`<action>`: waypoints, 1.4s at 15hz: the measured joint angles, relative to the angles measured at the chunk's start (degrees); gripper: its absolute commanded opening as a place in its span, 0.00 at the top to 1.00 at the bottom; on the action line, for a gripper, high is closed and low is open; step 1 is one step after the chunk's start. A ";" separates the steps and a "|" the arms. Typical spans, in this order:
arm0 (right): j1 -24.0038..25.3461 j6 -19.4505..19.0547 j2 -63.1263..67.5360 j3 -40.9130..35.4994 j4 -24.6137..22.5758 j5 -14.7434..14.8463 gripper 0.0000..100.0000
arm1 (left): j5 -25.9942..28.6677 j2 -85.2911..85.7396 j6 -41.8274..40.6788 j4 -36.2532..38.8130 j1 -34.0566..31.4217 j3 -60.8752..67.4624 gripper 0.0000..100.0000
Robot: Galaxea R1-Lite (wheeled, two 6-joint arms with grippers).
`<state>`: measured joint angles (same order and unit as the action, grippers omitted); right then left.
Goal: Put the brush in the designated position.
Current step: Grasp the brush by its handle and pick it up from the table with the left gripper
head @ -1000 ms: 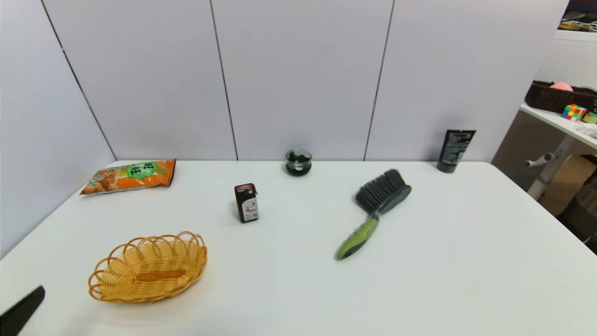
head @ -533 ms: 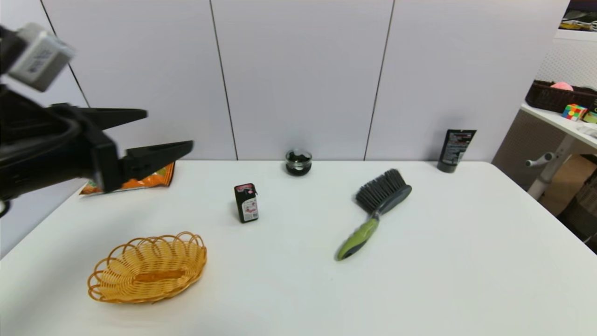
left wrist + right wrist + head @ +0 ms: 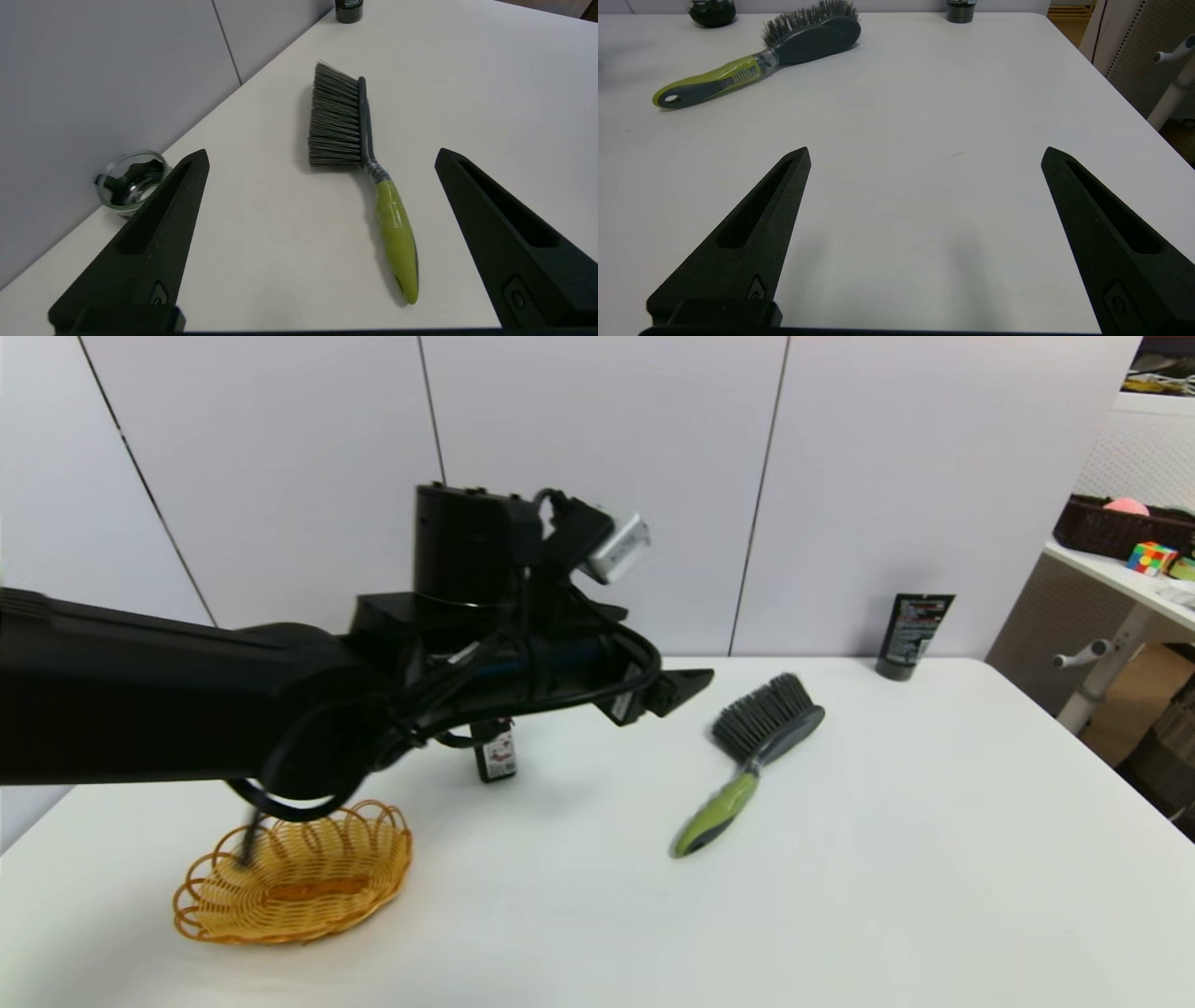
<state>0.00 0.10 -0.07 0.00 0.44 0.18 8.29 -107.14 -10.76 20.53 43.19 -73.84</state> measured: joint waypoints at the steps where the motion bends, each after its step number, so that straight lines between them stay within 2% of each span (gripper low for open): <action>1: 0.02 0.00 0.00 0.00 0.00 -0.02 0.00 | -1.66 -2.72 1.78 0.13 1.79 -1.41 0.00; 6: 0.00 0.00 0.00 0.00 0.00 -0.02 0.00 | -3.56 -11.85 6.91 0.22 5.89 -4.30 0.00; 10: 0.00 0.00 0.00 0.00 0.00 0.00 0.00 | -11.86 -17.08 7.41 0.30 6.58 -7.23 0.00; 21: 0.00 -0.02 0.00 0.00 0.00 0.00 0.00 | -11.15 -25.43 8.45 3.25 9.84 -12.68 0.00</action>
<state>0.00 0.07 -0.07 0.00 0.44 0.18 -2.86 -132.57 -2.32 23.78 53.03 -86.52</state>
